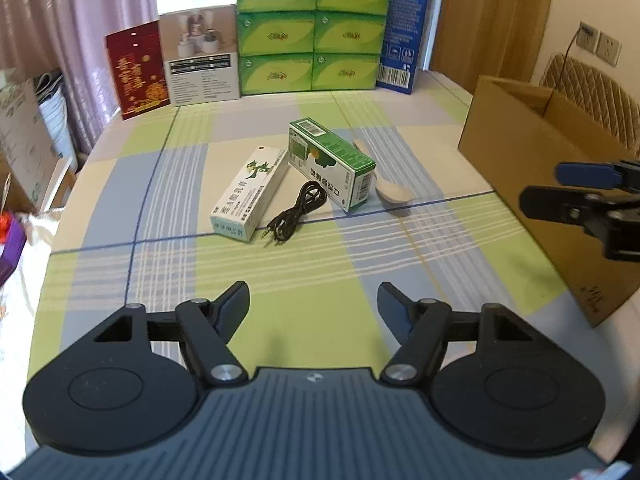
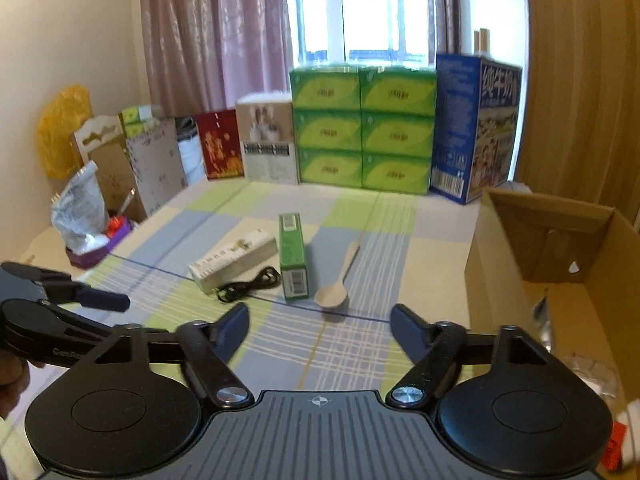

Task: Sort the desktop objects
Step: 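Move both tools back toward the wooden spoon and black cable, then grasp the wooden spoon with the right tool while the left tool grasps the black cable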

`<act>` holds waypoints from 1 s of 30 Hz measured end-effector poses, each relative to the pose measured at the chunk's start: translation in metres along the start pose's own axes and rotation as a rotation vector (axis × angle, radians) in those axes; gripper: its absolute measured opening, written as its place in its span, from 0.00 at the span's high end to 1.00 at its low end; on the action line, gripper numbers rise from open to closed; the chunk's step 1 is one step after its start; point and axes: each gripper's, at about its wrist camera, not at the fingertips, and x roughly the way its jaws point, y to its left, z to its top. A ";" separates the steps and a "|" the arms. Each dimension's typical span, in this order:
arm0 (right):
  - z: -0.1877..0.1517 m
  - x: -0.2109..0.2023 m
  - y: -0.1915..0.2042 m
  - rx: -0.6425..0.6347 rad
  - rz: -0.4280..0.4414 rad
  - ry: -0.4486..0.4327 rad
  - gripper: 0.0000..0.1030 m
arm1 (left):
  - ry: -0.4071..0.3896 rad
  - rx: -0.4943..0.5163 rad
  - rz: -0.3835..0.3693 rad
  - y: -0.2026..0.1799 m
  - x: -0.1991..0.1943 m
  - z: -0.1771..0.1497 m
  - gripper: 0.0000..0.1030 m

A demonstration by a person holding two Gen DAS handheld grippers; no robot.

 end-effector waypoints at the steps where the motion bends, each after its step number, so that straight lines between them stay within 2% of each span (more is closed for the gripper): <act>1: -0.001 0.009 -0.002 -0.004 -0.002 0.009 0.39 | 0.001 0.006 0.000 0.001 0.008 0.001 0.38; 6: -0.006 0.047 -0.013 -0.008 -0.015 0.040 0.41 | 0.000 0.031 -0.025 0.004 0.044 0.006 0.48; 7: -0.007 0.054 -0.016 -0.003 -0.016 0.046 0.41 | 0.001 0.043 -0.035 0.005 0.050 0.008 0.53; 10: -0.008 0.070 -0.021 0.004 -0.020 0.057 0.42 | -0.011 0.107 -0.056 0.003 0.069 0.015 0.58; 13: -0.007 0.083 -0.024 0.008 -0.019 0.064 0.44 | -0.033 0.165 -0.059 0.000 0.082 0.021 0.59; 19: -0.010 0.104 -0.027 0.006 -0.011 0.074 0.47 | -0.058 0.258 -0.009 -0.005 0.105 0.031 0.60; 26: -0.011 0.123 -0.026 0.001 0.003 0.085 0.47 | -0.027 0.252 0.013 0.002 0.128 0.040 0.60; 30: -0.009 0.134 -0.022 -0.010 0.002 0.079 0.48 | 0.013 0.202 0.010 0.005 0.133 0.041 0.64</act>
